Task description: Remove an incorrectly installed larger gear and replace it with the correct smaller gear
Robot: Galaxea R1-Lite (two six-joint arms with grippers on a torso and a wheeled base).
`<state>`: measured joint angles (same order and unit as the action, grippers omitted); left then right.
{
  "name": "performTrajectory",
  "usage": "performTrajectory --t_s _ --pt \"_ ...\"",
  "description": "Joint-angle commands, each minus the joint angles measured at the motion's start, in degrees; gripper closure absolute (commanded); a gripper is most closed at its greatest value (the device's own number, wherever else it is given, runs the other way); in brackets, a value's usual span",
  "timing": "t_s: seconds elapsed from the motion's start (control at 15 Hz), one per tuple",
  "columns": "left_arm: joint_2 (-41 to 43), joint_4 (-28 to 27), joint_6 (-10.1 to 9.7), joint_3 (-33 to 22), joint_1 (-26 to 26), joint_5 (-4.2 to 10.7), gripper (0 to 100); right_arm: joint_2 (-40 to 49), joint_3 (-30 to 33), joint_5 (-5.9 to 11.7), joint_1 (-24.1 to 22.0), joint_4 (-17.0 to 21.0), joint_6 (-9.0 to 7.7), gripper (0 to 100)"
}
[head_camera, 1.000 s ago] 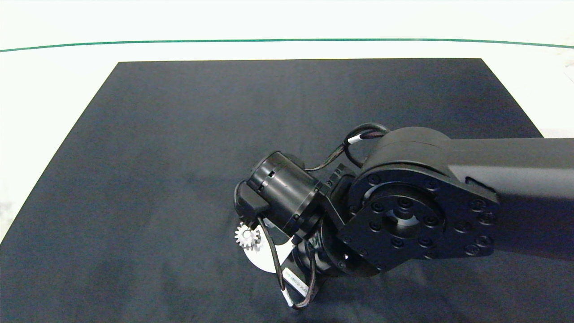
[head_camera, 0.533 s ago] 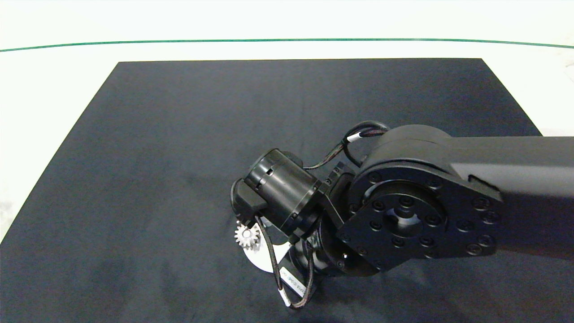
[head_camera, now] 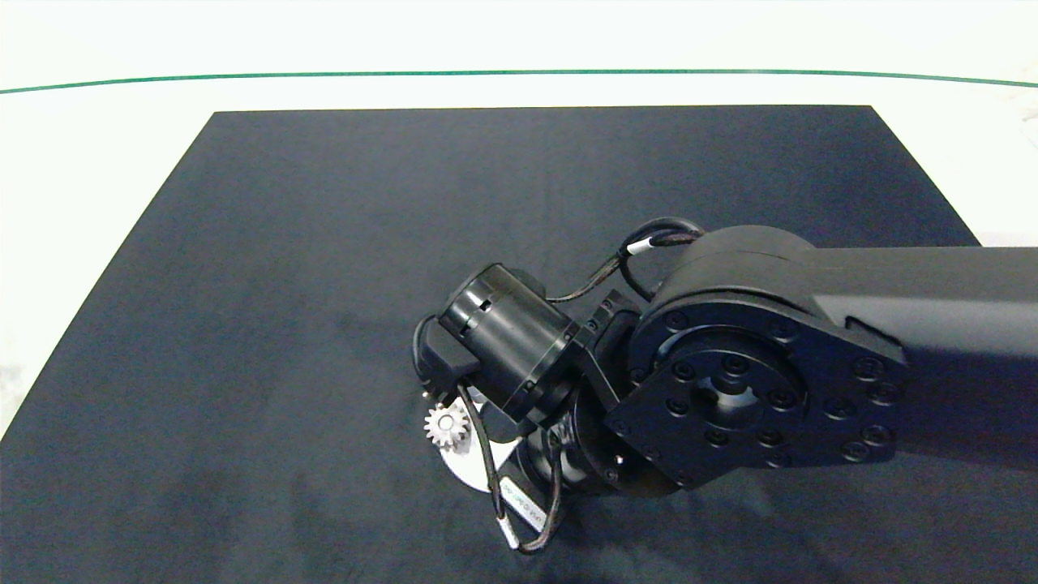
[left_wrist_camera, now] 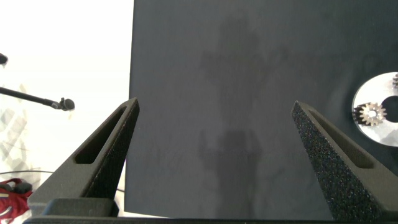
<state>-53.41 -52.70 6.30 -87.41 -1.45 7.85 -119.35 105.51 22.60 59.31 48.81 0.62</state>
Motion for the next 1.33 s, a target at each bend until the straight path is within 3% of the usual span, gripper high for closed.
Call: performTrajectory --t_s 0.07,1.33 --pt "-0.03 -0.30 0.03 0.04 -0.04 0.06 0 -0.10 -0.22 0.16 0.02 0.23 -0.01 78" --pt "-0.03 -0.30 0.03 0.13 0.04 0.06 0 -0.19 -0.66 0.95 0.02 0.67 0.87 78"
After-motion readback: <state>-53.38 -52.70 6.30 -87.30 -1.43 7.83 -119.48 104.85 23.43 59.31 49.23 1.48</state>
